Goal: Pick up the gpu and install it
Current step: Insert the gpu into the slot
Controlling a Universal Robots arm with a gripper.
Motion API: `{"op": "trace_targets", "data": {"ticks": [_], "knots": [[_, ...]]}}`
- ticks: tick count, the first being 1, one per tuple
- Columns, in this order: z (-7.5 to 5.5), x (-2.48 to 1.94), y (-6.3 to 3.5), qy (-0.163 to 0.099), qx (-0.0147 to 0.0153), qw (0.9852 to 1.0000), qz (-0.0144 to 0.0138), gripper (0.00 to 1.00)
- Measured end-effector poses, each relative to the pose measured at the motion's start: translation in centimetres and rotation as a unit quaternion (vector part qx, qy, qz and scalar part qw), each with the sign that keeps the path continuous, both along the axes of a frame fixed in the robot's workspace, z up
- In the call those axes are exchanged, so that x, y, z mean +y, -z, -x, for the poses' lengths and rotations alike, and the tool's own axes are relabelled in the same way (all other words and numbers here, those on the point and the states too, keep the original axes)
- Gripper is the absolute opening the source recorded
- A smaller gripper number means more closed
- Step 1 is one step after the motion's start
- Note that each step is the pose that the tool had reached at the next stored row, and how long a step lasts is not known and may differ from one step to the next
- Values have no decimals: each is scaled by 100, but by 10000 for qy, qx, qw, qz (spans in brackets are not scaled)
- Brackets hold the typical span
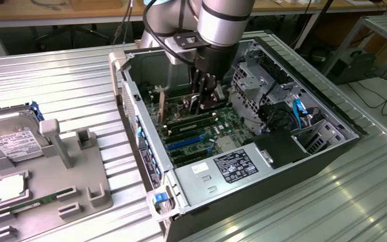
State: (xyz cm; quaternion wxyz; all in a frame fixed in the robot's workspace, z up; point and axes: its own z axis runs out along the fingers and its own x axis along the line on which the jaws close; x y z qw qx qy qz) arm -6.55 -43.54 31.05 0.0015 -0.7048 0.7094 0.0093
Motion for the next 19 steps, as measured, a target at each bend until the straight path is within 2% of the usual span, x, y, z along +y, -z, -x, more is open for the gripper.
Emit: {"op": "trace_targets", "data": {"ticks": [3, 14, 19], "knots": [[19, -4, 22, -1, -1, 10000, 1, 28], [20, -139, 71, 0, -1, 10000, 0, 28], [60, -141, 155, 0, -1, 10000, 0, 28]]}}
